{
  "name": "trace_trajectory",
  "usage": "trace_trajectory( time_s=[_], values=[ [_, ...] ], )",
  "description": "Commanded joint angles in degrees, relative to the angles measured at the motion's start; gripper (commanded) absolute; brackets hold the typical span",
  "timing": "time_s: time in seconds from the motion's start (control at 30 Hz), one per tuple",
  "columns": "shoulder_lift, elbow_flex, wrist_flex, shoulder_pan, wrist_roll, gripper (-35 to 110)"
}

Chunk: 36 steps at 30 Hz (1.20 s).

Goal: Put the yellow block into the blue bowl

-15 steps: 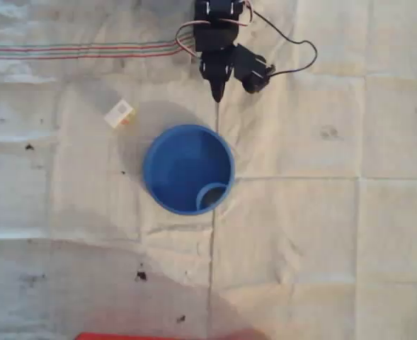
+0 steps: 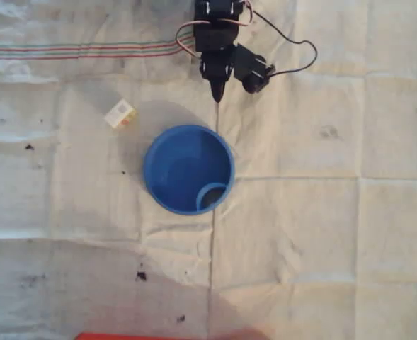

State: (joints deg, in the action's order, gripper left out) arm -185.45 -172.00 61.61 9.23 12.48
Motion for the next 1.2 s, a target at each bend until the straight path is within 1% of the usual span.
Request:
trace_trajectory(
  time_s=[0.0, 0.4, 0.53, 0.7, 0.8, 0.9, 1.17],
  values=[
    [-5.6, -6.0, -1.8, 0.1, 0.8, 0],
    [-5.6, -4.8, -2.1, -0.6, 0.2, 0],
    [-5.6, 2.0, -2.4, -0.5, 0.1, 0],
    [-5.4, 15.5, -1.7, 0.0, -1.1, 0],
    [-5.3, 21.9, -1.7, 0.0, -6.6, 0],
    [-3.9, 26.9, -1.7, -0.1, -15.3, 0],
    [13.0, 38.8, -1.5, -1.0, -40.2, 0]
  ],
)
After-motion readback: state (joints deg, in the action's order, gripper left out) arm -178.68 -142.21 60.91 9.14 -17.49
